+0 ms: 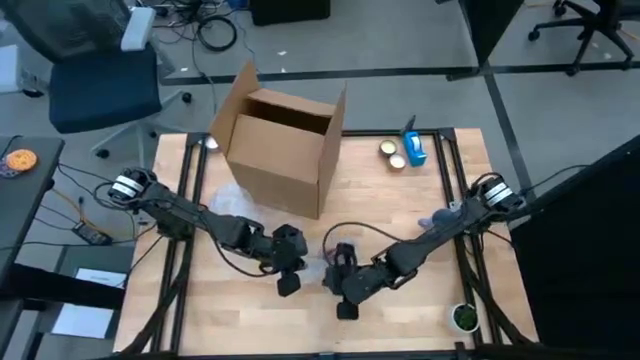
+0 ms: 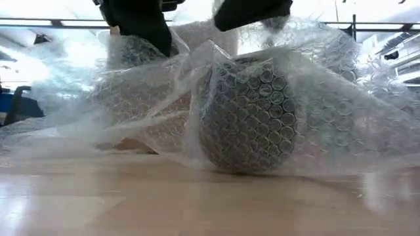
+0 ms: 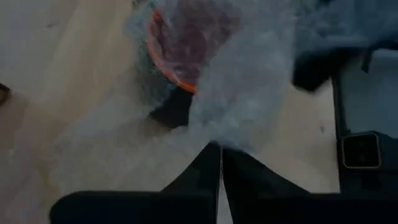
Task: Wrap mug
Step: Wrap the orange mug with bubble wrap
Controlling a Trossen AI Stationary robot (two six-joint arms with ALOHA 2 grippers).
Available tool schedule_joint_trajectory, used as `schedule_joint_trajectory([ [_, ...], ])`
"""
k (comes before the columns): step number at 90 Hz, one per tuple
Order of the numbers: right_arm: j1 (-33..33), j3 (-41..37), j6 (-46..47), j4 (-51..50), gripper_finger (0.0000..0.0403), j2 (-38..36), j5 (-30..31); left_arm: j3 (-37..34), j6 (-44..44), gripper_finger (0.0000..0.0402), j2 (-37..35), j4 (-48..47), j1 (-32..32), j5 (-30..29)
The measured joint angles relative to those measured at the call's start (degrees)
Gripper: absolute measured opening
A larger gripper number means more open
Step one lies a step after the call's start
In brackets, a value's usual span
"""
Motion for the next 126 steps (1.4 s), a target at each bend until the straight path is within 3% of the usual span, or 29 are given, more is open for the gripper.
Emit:
schedule_joint_trajectory([
  [25,-3.04,0.07,-5.20,-4.49,0.0001,-0.99,0.46,0.00,-0.42,0.0000,0.00,0.04,-1.13,5.57],
  [37,-5.49,0.07,-5.39,-5.87,0.0000,-0.99,-3.41,0.00,-1.09,0.0000,0.00,-0.03,-1.91,7.48],
  [51,-7.44,0.07,-5.43,-7.26,0.0000,-0.92,-14.17,0.00,-1.56,0.0000,0.00,-0.02,-2.25,9.63],
  [77,-9.95,0.07,-7.99,-10.98,0.0000,-0.92,-12.18,0.00,1.62,0.0000,0.00,2.11,-2.25,12.97],
  [91,-11.52,0.07,-9.80,-10.32,0.0000,-0.90,-15.50,0.07,4.67,0.0000,0.00,4.56,-2.25,15.58],
  [126,-12.02,0.07,-12.32,-9.23,0.0000,-0.86,-16.88,5.92,13.65,0.0001,0.00,-0.59,-2.23,19.08],
])
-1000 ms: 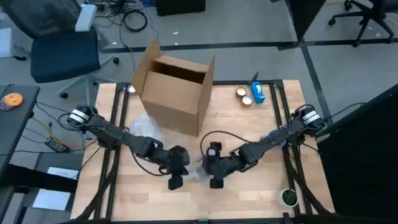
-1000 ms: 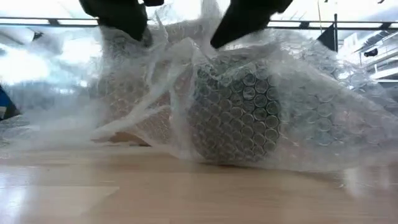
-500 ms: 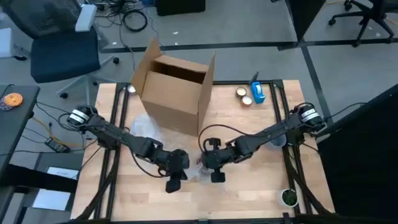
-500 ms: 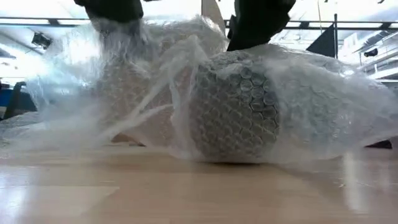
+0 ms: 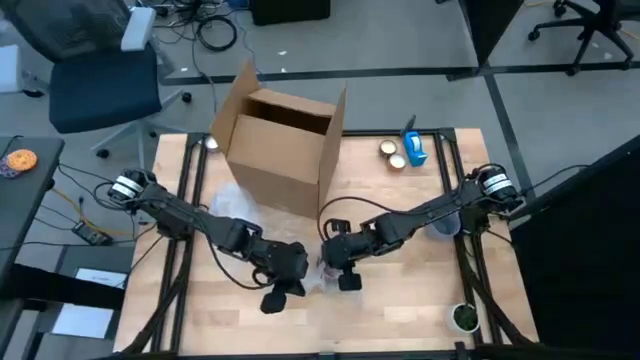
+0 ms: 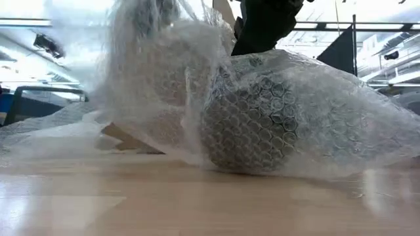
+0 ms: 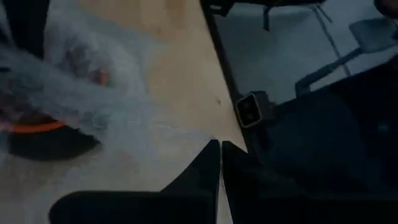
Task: Wrap mug
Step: Wrap the orange mug with bubble wrap
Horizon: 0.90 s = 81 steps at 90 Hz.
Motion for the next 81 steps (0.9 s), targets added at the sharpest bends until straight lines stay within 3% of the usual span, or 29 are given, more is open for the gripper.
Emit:
schedule_joint_trajectory([
  [15,0.01,-0.01,-0.76,0.03,0.0000,0.00,0.13,0.74,1.65,0.0002,0.00,-5.95,0.02,5.60],
  [34,-0.30,-2.54,-0.71,1.41,0.0000,0.09,0.78,0.74,3.05,0.0014,-0.16,-14.36,-0.07,6.89],
  [51,-0.72,-4.66,0.83,2.47,0.0000,0.09,0.62,0.74,-2.32,0.0017,-2.47,-19.30,-0.64,10.10],
  [63,-0.68,-4.68,0.83,2.64,0.0000,0.09,0.50,0.77,-8.15,0.0017,-5.86,-27.17,-4.95,10.51],
  [72,-0.68,-4.68,0.83,2.60,0.0000,0.09,-0.13,0.77,-14.97,0.0017,-8.42,-31.82,-9.90,8.22],
  [81,-0.68,-4.68,0.41,2.56,0.0000,0.09,-0.60,0.79,-20.31,0.0017,-10.11,-33.09,-15.64,-0.41],
])
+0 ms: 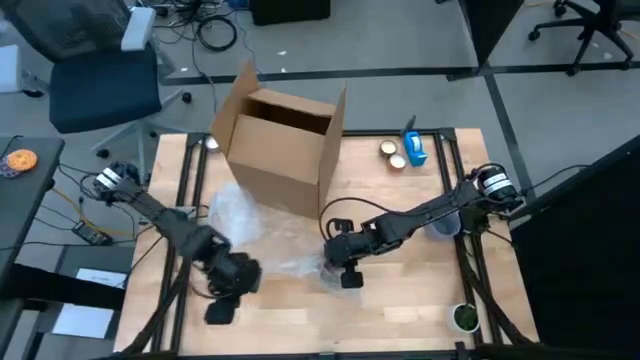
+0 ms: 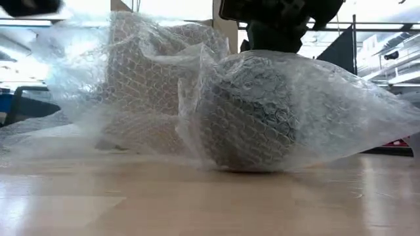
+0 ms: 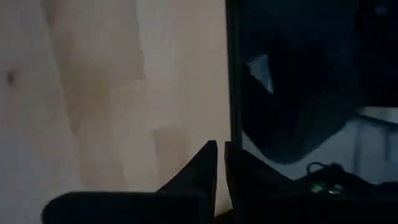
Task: Wrap mug
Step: Wrap the orange mug with bubble wrap
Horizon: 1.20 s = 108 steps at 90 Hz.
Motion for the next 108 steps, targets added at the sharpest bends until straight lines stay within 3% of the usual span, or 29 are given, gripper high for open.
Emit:
schedule_joint_trajectory([
  [18,0.02,-0.01,-1.89,0.57,0.0000,0.69,0.65,-3.07,-11.91,0.0017,0.43,1.87,-10.69,-27.02],
  [34,0.04,0.05,-1.07,4.16,0.0000,3.60,-0.62,-11.09,-24.37,0.0020,1.10,5.70,-14.09,-41.28],
  [49,0.10,0.21,-0.80,5.67,0.0000,5.04,-1.29,-17.27,-32.23,0.0044,1.31,6.89,-13.13,-43.04],
  [74,0.29,0.13,-1.02,6.86,0.0000,5.17,-0.75,-21.64,-31.72,0.0136,1.49,7.69,-8.61,-52.22],
  [86,0.89,0.11,-1.47,6.88,0.0000,5.20,-0.84,-21.22,-28.53,0.0188,0.96,6.39,-5.19,-56.40],
  [108,1.46,0.09,-2.14,7.70,0.0000,5.29,-0.69,-21.20,-15.61,0.0255,0.31,13.17,1.91,-52.15],
])
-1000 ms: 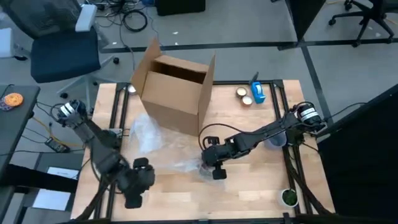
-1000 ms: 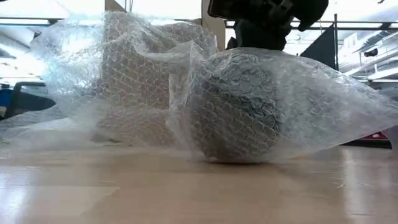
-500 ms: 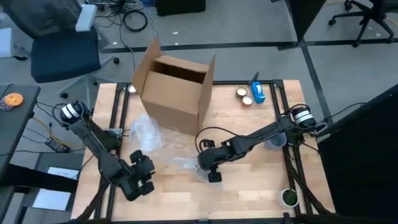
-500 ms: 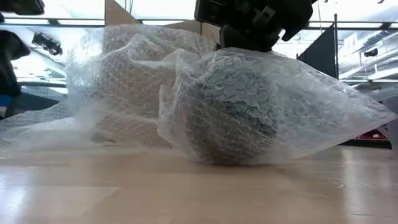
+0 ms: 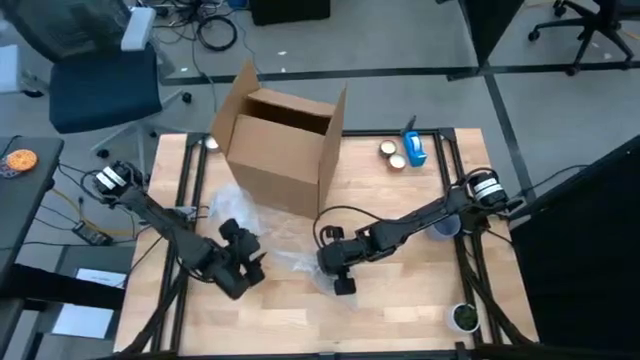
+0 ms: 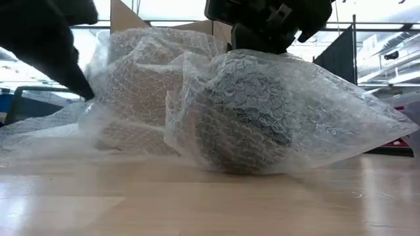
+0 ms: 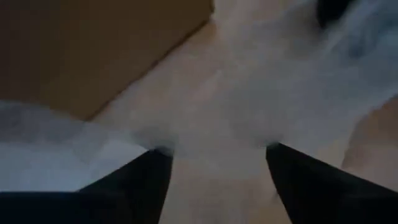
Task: Wrap mug
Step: Wrap the orange mug with bubble wrap
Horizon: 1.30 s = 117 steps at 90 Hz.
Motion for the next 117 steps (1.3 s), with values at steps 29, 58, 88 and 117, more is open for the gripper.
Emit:
schedule_joint_trajectory([
  [29,0.07,-0.04,-0.05,1.26,0.0000,0.04,-0.20,0.00,24.46,0.0218,0.00,23.45,5.80,11.20],
  [58,0.58,-0.07,-0.56,1.33,0.0000,0.07,-0.37,0.02,34.72,0.0011,0.40,40.39,9.44,11.21],
  [88,1.67,-0.09,-1.97,1.45,0.0000,0.13,-1.62,0.04,39.29,0.0004,10.93,61.99,11.22,19.22],
  [117,2.56,-0.09,-1.40,0.86,0.0036,-0.10,2.53,0.04,40.49,0.0003,17.49,74.89,11.66,19.53],
])
